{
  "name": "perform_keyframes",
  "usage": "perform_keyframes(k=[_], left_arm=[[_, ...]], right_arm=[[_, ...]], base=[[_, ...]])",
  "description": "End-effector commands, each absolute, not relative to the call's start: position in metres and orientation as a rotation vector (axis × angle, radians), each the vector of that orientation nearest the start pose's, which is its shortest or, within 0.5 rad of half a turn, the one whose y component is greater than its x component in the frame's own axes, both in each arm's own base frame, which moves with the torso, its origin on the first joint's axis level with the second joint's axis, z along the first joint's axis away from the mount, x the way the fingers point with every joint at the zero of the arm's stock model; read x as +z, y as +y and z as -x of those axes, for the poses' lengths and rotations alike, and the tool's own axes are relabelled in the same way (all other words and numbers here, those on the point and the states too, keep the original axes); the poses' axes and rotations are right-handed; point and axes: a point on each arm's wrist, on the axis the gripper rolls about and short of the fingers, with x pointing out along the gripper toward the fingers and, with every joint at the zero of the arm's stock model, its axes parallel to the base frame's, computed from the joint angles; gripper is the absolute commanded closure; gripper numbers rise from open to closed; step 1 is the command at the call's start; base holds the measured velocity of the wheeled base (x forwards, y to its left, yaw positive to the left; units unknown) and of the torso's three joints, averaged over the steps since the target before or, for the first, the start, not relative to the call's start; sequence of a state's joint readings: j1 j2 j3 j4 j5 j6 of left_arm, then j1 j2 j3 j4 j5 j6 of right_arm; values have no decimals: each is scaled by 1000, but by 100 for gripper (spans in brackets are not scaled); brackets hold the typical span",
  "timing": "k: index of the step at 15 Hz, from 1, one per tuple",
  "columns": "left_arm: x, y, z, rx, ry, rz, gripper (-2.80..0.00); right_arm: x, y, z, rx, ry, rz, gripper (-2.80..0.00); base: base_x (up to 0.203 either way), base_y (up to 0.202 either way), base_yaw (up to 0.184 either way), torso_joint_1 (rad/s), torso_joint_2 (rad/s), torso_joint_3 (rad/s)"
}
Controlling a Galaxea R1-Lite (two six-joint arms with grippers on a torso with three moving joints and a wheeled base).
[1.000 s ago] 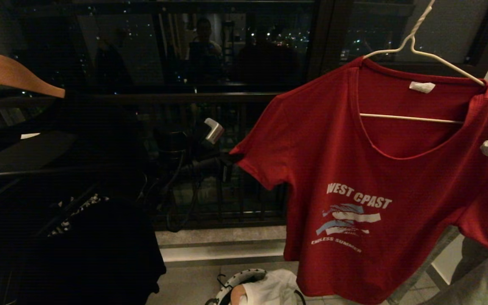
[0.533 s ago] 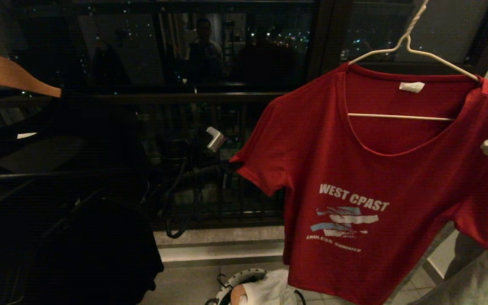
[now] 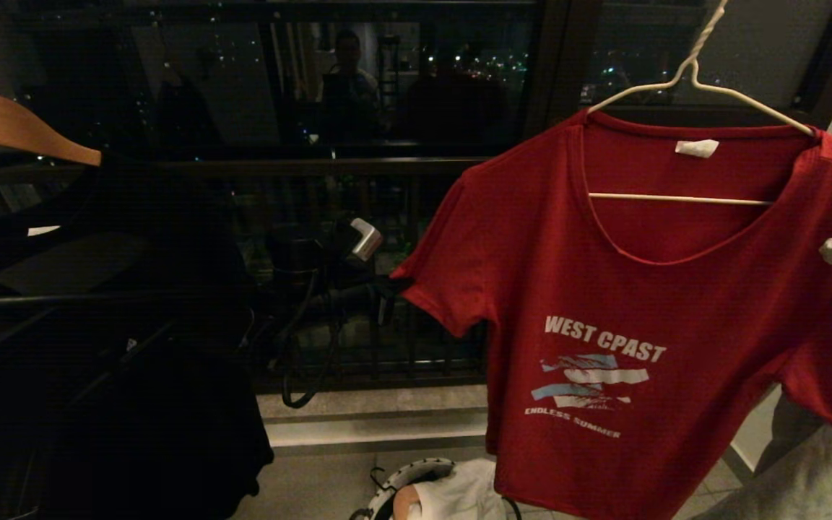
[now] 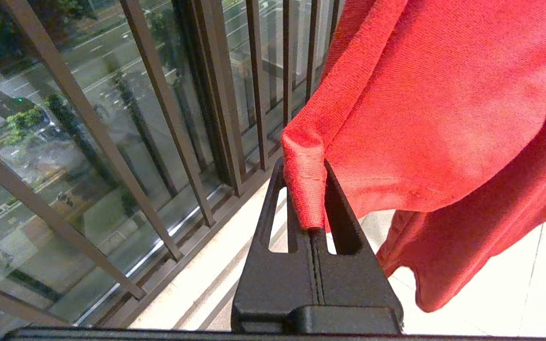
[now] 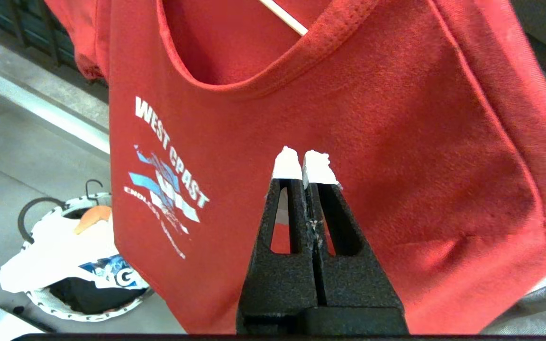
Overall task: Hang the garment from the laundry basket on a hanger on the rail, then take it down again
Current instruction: Take the clothes off the clothes rack
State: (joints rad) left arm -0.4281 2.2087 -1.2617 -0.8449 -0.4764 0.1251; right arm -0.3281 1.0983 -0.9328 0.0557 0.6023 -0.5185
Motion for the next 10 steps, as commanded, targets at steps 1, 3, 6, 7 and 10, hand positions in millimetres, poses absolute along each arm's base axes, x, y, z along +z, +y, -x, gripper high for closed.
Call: perform_keyframes(k=[1,3,6,7,10], left_arm=[[137,-192,-396,-910,33,-115,0],[140,-192,-396,-910,27,-115,0],[145,-191,-394,-911,14,-115,-280],[147,-191,-394,-911,11,-115,-280],[151,-188,-391,-905,5,-115,-280]], right_arm=[[291,-35,-141,321,124,414,0],[291,-34,-141,321,122,414,0],[292,-34,-139,320,118,418,0],[292,-34,-139,320,118,418,0],[291,-34,-140,320,119,417,0]], base=[[0,0,0,0,0,0],[0,0,0,0,0,0],[0,0,0,0,0,0],[0,0,0,0,0,0],[0,0,0,0,0,0]])
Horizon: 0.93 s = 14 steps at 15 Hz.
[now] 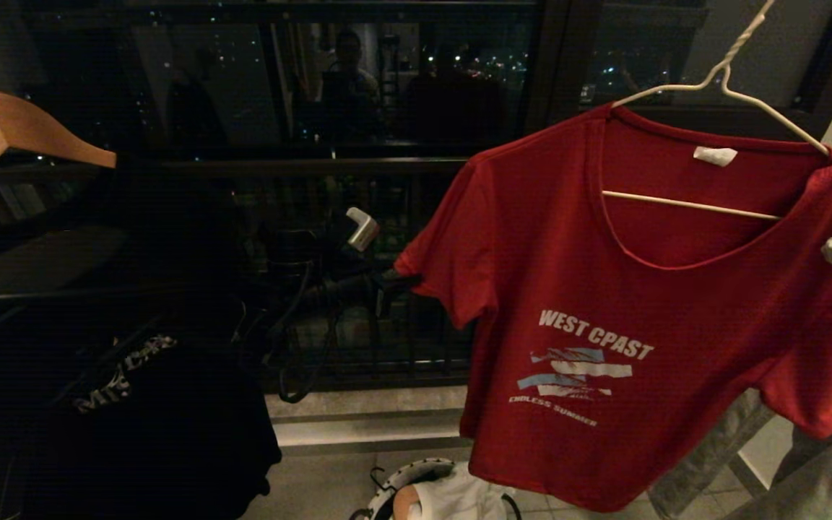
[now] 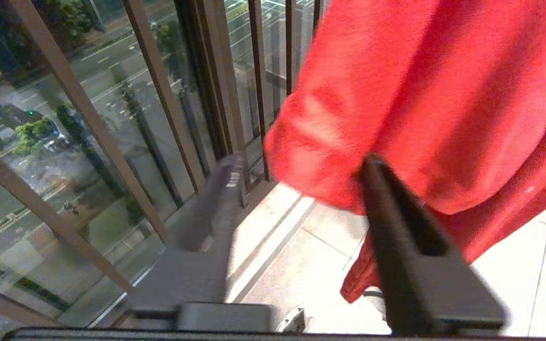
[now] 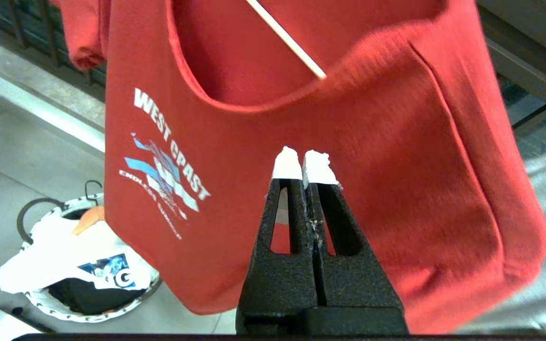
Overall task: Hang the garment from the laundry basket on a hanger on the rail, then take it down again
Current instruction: Take the clothes off the clothes rack
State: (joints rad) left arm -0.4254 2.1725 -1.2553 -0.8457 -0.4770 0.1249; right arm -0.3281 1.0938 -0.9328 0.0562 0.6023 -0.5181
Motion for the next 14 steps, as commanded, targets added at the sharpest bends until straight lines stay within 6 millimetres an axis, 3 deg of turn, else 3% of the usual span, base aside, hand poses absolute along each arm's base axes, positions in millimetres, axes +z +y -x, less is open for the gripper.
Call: perform_keyframes(k=[1,6,7,14], left_arm=[[152,-183,-390,-898,10,-115,-280],[143,-167,-366,-888,90,-112,-280],[146,-163,-358,-887,96,-112,0],[155,-135,-297,-841,152,-127,0]], right_arm=[[291,-34,-140,320,119,417,0],[292,-33,-136,318,111,423,0],[293,-32,-135,318,109,423,0],[295,-28,-122,311,82,436,0]], base=[[0,0,0,0,0,0],[0,0,0,0,0,0],[0,0,0,0,0,0],[0,0,0,0,0,0]])
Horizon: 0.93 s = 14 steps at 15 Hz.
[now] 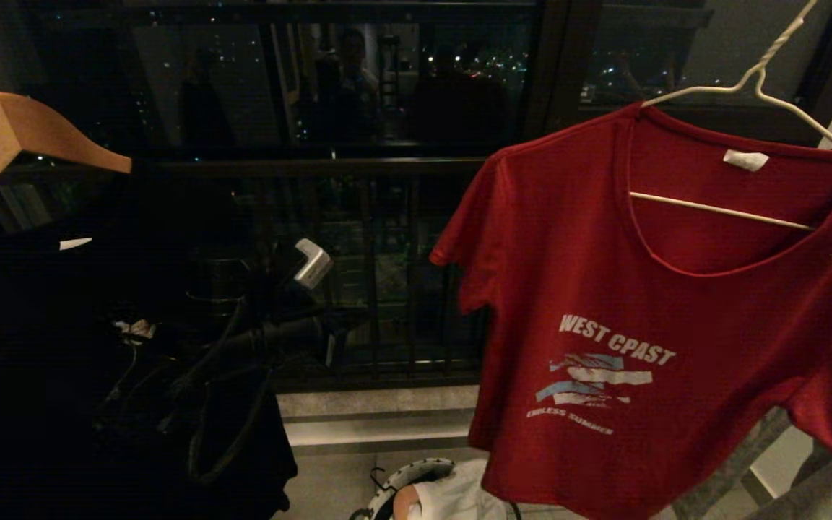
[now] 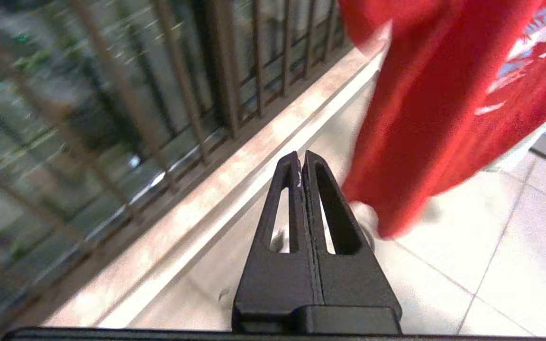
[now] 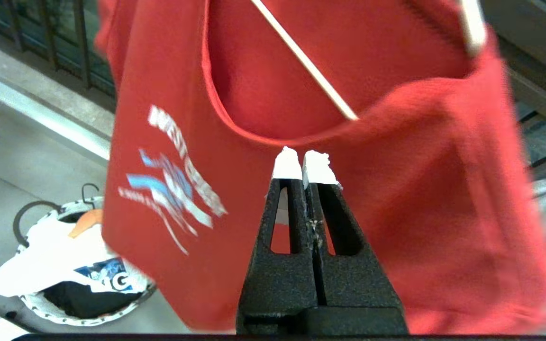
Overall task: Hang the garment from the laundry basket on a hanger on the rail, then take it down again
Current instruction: Take the clothes off the clothes rack
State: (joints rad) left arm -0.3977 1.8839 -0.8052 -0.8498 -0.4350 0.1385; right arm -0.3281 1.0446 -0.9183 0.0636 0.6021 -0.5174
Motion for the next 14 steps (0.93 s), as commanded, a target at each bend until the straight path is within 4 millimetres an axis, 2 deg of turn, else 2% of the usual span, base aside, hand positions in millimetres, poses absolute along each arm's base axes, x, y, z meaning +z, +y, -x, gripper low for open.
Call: perform_keyframes(k=[1,3,7,10,14], left_arm=[[152,-131,-289,-820,170,-130,0],[151,-122,-268,-789,194,-135,0],[173,-101,-234,-734,123,-132,0],[181,-87,-209,-625,94,-128,0],[212,-65,-168,-568,-53,-115,0]], right_arm=[[296,-27,-118,309,75,439,0],[293,-22,-104,304,56,447,0],[291,-11,-74,303,47,427,0],[287,-6,-57,307,78,356,0],[288,0,-41,298,60,218,0]], base=[[0,0,0,0,0,0],[0,0,0,0,0,0],[0,0,0,0,0,0],[0,0,0,0,0,0],[0,0,0,0,0,0]])
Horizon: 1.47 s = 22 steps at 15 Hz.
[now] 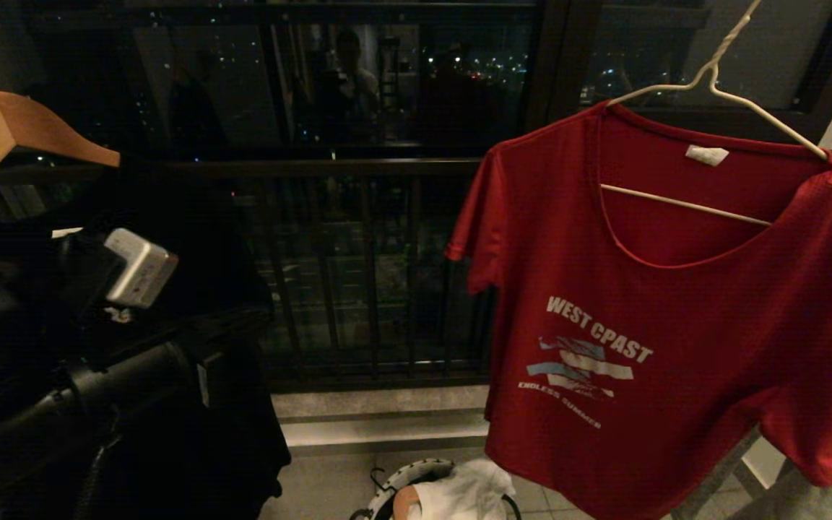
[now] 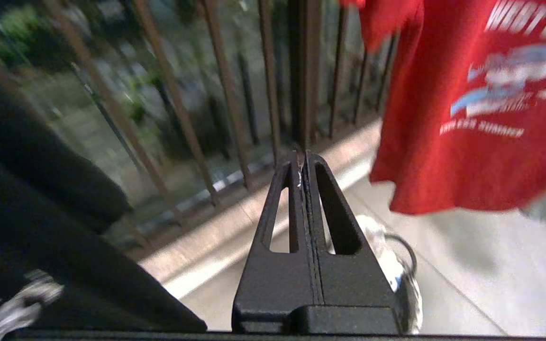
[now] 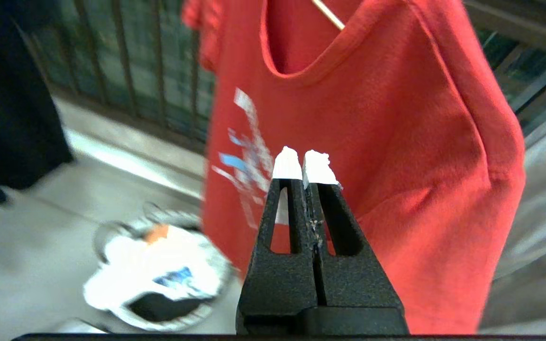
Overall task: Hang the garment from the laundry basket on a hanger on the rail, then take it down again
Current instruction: Take the clothes off the clothes rack
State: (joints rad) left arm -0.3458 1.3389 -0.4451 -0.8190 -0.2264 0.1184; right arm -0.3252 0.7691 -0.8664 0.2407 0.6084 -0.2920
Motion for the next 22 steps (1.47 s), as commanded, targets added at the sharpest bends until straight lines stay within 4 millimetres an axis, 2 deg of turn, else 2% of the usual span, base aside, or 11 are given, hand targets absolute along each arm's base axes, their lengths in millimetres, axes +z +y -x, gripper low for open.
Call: perform_keyframes(k=[1,3,6,7,9,11,13,14,17,22], left_arm=[[219,-59,-153,-551,-83,-114,0],[229,-48,-123,-515,-127,-108,0],[234,-27,-86,-402,-148,-99,0],[234,-20,-79,-327,-144,-84,0],[235,-9,-61,-224,-178,-38,0],[228,-5,-41,-181,-187,-31,0],[217,-4,-21,-169,-158,-33,0],[211,-3,-12,-165,-146,-32,0],[202,-2,4,-156,-171,-35,0],[181,-2,30,-141,-175,-38,0]], right_arm=[[288,2,-36,304,56,177,0],[287,8,-19,335,32,146,0],[286,19,2,555,39,98,0],[291,20,3,620,65,63,0],[302,16,-14,705,130,-28,0],[323,14,-25,838,187,-165,0],[330,18,-22,1005,228,-232,0],[330,20,-11,1056,213,-220,0],[321,22,22,1122,178,-194,0],[271,24,71,1120,141,-169,0]], base=[[0,0,0,0,0,0],[0,0,0,0,0,0],[0,0,0,0,0,0],[0,0,0,0,0,0],[0,0,0,0,0,0],[0,0,0,0,0,0],[0,0,0,0,0,0],[0,0,0,0,0,0],[0,0,0,0,0,0],[0,0,0,0,0,0]])
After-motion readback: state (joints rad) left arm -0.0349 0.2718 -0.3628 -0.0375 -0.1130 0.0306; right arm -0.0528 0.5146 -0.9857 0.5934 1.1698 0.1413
